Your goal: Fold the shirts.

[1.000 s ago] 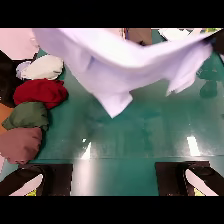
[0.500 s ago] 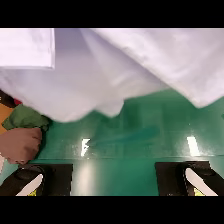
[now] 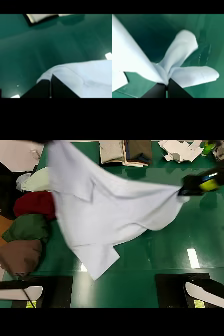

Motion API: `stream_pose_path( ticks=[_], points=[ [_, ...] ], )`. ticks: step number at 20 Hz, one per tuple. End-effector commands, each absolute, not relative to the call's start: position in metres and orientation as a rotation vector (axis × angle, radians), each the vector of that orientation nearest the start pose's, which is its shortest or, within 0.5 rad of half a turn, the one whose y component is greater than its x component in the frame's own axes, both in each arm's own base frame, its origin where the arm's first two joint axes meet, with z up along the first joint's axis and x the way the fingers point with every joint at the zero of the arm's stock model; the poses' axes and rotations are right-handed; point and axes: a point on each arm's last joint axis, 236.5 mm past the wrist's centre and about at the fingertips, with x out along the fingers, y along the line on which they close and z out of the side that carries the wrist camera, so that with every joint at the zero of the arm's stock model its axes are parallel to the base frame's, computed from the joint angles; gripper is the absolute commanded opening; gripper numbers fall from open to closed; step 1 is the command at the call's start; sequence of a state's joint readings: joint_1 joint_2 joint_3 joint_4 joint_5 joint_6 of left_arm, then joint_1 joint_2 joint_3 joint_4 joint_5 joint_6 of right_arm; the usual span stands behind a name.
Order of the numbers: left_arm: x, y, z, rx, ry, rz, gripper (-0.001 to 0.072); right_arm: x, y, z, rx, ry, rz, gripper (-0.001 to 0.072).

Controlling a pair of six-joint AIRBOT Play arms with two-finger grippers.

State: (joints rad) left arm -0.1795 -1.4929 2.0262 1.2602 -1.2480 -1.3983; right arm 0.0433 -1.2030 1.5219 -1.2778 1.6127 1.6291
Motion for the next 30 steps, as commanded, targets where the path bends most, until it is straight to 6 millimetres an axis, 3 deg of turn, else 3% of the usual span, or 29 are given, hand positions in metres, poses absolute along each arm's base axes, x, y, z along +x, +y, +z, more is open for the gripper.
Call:
stream_pose_path(
  ticks=[1, 3, 5, 6, 7, 8, 9, 10, 12, 14, 17, 19, 20, 21, 22, 24, 27, 30],
  points=[
    [0.521, -0.166, 0.126, 0.001, 0.971, -0.476, 0.0026, 0.381, 0.087, 0.058, 0.257, 1.359, 0.213, 0.0012],
    [0.529, -0.166, 0.092, -0.002, 1.026, -0.467, 0.0026, 0.411, 0.083, 0.042, 0.278, 1.319, 0.189, 0.0012],
    [0.531, -0.163, 0.085, 0.005, 1.037, -0.455, 0.0026, 0.434, 0.083, 0.04, 0.28, 1.289, 0.185, 0.0013],
    [0.531, -0.16, 0.087, 0.018, 1.034, -0.444, 0.0067, 0.445, 0.082, 0.043, 0.281, 1.273, 0.185, 0.0013],
    [0.532, -0.157, 0.09, 0.02, 1.033, -0.43, 0.0359, 0.454, 0.082, 0.049, 0.278, 1.252, 0.187, 0.0015],
    [0.53, -0.151, 0.093, 0.019, 1.041, -0.403, 0.0504, 0.463, 0.083, 0.057, 0.276, 1.227, 0.191, 0.0082],
    [0.528, -0.146, 0.097, 0.019, 1.046, -0.376, 0.05, 0.471, 0.083, 0.067, 0.272, 1.197, 0.195, 0.0321],
    [0.523, -0.14, 0.103, 0.027, 1.052, -0.356, 0.05, 0.477, 0.082, 0.079, 0.267, 1.173, 0.198, 0.0391],
    [0.503, -0.122, 0.111, 0.067, 1.103, -0.299, 0.05, 0.477, 0.077, 0.101, 0.248, 1.14, 0.21, 0.0391],
    [0.48, -0.106, 0.108, 0.092, 1.166, -0.251, 0.0501, 0.463, 0.068, 0.112, 0.195, 1.148, 0.204, 0.039],
    [0.437, -0.097, 0.086, 0.088, 1.25, -0.239, 0.05, 0.427, 0.049, 0.095, 0.136, 1.23, 0.162, 0.039],
    [0.409, -0.093, 0.068, 0.07, 1.274, -0.228, 0.0501, 0.393, 0.038, 0.067, 0.154, 1.317, 0.142, 0.0391],
    [0.394, -0.09, 0.059, 0.066, 1.282, -0.224, 0.0501, 0.371, 0.033, 0.049, 0.163, 1.371, 0.133, 0.0432],
    [0.38, -0.088, 0.05, 0.046, 1.297, -0.208, 0.0501, 0.35, 0.03, 0.032, 0.186, 1.425, 0.122, 0.0533],
    [0.366, -0.087, 0.04, 0.032, 1.313, -0.204, 0.0501, 0.329, 0.03, 0.013, 0.218, 1.484, 0.117, 0.0557],
    [0.346, -0.093, 0.024, -0.02, 1.341, -0.214, 0.0501, 0.296, 0.035, -0.021, 0.263, 1.563, 0.115, 0.0556],
    [0.334, -0.1, 0.007, -0.062, 1.369, -0.232, 0.0501, 0.276, 0.06, -0.053, 0.332, 1.593, 0.151, 0.0555],
    [0.333, -0.104, 0.006, -0.078, 1.368, -0.241, 0.0501, 0.281, 0.081, -0.067, 0.335, 1.55, 0.164, 0.0553]
  ],
)
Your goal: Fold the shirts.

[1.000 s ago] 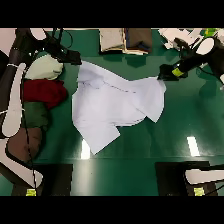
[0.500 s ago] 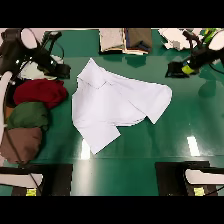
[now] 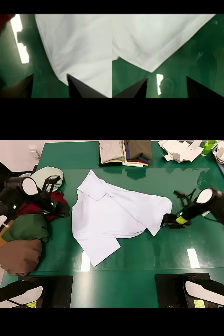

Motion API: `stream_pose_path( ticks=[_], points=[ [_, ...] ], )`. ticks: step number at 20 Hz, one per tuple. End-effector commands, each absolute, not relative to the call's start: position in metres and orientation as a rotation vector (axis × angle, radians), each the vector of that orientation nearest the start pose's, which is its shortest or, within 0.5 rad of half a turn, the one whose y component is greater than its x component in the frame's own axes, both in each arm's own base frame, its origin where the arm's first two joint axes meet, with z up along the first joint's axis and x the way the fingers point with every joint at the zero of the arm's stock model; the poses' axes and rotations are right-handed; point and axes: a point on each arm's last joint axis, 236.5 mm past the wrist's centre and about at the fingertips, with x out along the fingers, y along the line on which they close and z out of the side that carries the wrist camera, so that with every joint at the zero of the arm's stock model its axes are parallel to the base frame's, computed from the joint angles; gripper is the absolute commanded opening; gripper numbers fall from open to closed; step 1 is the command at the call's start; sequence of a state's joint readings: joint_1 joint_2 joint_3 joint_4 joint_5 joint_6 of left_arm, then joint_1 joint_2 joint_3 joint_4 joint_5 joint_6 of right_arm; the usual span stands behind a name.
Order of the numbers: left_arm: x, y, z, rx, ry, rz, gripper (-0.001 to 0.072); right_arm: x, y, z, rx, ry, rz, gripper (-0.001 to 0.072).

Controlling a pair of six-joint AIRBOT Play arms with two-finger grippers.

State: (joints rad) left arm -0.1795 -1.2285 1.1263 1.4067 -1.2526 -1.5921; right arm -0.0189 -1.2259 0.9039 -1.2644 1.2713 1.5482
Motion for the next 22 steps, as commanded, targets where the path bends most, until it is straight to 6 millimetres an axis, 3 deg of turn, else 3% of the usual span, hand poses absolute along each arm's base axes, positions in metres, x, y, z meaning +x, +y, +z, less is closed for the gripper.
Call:
stream_pose_path(
  ticks=[1, 7, 10, 12, 14, 16, 18, 22],
  points=[
    [0.334, -0.104, 0.006, -0.078, 1.367, -0.241, 0.0501, 0.286, 0.084, -0.068, 0.334, 1.529, 0.162, 0.0553],
    [0.333, -0.103, 0.006, -0.077, 1.37, -0.241, 0.0501, 0.29, 0.095, -0.085, 0.341, 1.549, 0.148, 0.0543],
    [0.335, -0.104, 0.006, -0.078, 1.362, -0.241, 0.0501, 0.296, 0.107, -0.085, 0.326, 1.518, 0.161, 0.0475],
    [0.335, -0.104, 0.006, -0.078, 1.362, -0.241, 0.0501, 0.297, 0.113, -0.085, 0.304, 1.505, 0.175, 0.0322],
    [0.335, -0.104, 0.006, -0.078, 1.362, -0.241, 0.05, 0.299, 0.113, -0.085, 0.296, 1.496, 0.177, 0.0009],
    [0.334, -0.103, 0.006, -0.077, 1.365, -0.241, 0.0501, 0.301, 0.109, -0.078, 0.263, 1.501, 0.179, 0.0012],
    [0.335, -0.103, 0.006, -0.07, 1.363, -0.245, 0.05, 0.31, 0.105, -0.049, 0.214, 1.471, 0.193, 0.0012],
    [0.339, -0.104, 0.007, -0.074, 1.344, -0.245, 0.0501, 0.358, 0.099, 0.057, 0.19, 1.176, 0.216, 0.0011]
  ],
)
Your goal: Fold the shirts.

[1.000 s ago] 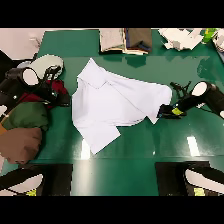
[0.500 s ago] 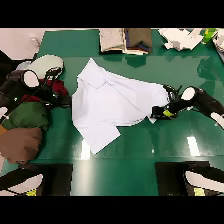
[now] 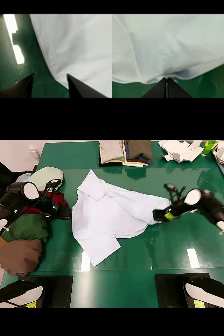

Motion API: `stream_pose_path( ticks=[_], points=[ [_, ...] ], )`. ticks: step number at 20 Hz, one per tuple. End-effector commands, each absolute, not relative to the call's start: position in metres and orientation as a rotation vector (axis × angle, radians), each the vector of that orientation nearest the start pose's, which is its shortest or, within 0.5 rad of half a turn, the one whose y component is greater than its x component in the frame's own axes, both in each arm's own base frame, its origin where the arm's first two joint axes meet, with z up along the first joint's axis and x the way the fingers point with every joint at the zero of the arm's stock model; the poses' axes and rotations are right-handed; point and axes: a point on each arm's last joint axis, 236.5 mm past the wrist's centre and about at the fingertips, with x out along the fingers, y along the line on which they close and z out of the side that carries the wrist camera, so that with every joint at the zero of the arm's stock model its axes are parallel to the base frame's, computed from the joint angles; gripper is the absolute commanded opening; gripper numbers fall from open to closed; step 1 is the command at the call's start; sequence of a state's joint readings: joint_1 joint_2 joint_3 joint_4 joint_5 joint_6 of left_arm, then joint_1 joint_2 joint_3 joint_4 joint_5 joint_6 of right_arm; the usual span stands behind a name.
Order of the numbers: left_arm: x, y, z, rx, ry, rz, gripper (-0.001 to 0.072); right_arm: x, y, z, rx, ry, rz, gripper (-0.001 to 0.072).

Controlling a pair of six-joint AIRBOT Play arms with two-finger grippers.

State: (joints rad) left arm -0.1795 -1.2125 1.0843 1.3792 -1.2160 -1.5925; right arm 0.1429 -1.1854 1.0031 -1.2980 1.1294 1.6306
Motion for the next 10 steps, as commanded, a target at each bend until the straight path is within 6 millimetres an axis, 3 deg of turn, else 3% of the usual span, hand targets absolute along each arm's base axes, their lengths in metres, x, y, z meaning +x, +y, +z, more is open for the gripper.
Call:
stream_pose_path(
  ticks=[1, 3, 4, 6, 8, 10],
  points=[
    [0.34, -0.104, 0.007, -0.075, 1.34, -0.244, 0.0501, 0.375, 0.093, 0.084, 0.196, 1.087, 0.206, 0.0011],
    [0.343, -0.105, 0.008, -0.08, 1.326, -0.246, 0.0501, 0.411, 0.075, 0.126, 0.228, 0.932, 0.167, 0.0011],
    [0.343, -0.105, 0.008, -0.081, 1.327, -0.246, 0.05, 0.428, 0.064, 0.137, 0.241, 0.889, 0.145, 0.0011],
    [0.342, -0.107, 0.009, -0.086, 1.327, -0.249, 0.0501, 0.461, 0.042, 0.142, 0.266, 0.85, 0.096, 0.0011],
    [0.343, -0.107, 0.009, -0.086, 1.327, -0.249, 0.0501, 0.493, 0.021, 0.133, 0.286, 0.84, 0.056, 0.002],
    [0.342, -0.106, 0.008, -0.085, 1.33, -0.249, 0.0501, 0.513, 0.009, 0.117, 0.333, 0.879, 0.04, 0.0415]
  ],
)
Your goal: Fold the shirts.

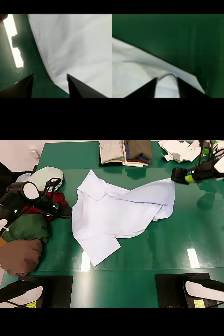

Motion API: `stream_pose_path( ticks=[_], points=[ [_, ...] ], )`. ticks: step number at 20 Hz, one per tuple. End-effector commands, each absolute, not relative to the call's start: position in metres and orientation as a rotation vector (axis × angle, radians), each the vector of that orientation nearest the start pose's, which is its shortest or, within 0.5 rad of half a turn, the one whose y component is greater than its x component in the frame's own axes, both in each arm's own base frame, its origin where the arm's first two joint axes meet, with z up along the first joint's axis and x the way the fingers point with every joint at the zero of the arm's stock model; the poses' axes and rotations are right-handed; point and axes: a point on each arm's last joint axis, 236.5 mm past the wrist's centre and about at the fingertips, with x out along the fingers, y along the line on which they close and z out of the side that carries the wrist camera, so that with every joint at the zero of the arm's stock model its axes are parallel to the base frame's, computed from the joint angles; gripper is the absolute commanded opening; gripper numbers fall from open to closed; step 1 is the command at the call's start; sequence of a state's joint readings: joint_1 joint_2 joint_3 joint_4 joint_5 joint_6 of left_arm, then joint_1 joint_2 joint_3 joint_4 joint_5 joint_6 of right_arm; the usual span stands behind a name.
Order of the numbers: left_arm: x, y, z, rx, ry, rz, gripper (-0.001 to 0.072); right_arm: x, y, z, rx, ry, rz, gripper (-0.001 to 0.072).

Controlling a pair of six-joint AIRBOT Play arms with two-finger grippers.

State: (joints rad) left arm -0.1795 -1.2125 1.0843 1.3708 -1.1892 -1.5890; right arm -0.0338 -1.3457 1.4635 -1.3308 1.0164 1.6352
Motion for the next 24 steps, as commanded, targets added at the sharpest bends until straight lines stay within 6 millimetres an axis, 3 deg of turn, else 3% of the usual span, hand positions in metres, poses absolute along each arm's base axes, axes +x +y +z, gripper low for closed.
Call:
stream_pose_path(
  ticks=[1, 3, 6, 10, 12, 17, 22, 23, 24],
  points=[
    [0.341, -0.106, 0.008, -0.084, 1.333, -0.249, 0.0501, 0.513, 0.008, 0.108, 0.371, 0.933, 0.051, 0.0415],
    [0.341, -0.106, 0.008, -0.081, 1.336, -0.248, 0.05, 0.492, 0.008, 0.088, 0.335, 1.066, 0.083, 0.0415],
    [0.341, -0.106, 0.008, -0.082, 1.334, -0.248, 0.05, 0.441, 0.013, 0.052, 0.272, 1.232, 0.085, 0.0414],
    [0.343, -0.107, 0.007, -0.087, 1.33, -0.249, 0.0501, 0.376, 0.036, 0.004, 0.283, 1.361, 0.1, 0.0415],
    [0.344, -0.107, 0.008, -0.087, 1.325, -0.249, 0.05, 0.358, 0.043, -0.022, 0.331, 1.415, 0.09, 0.0415],
    [0.343, -0.107, 0.007, -0.086, 1.327, -0.249, 0.05, 0.35, 0.07, -0.061, 0.502, 1.462, 0.114, 0.0415],
    [0.343, -0.107, 0.007, -0.086, 1.331, -0.249, 0.05, 0.364, 0.075, -0.066, 0.551, 1.416, 0.11, 0.0406],
    [0.343, -0.107, 0.007, -0.086, 1.329, -0.249, 0.05, 0.364, 0.075, -0.066, 0.55, 1.414, 0.11, 0.0367],
    [0.343, -0.107, 0.007, -0.085, 1.329, -0.249, 0.05, 0.365, 0.074, -0.066, 0.544, 1.412, 0.113, 0.0236]
  ],
)
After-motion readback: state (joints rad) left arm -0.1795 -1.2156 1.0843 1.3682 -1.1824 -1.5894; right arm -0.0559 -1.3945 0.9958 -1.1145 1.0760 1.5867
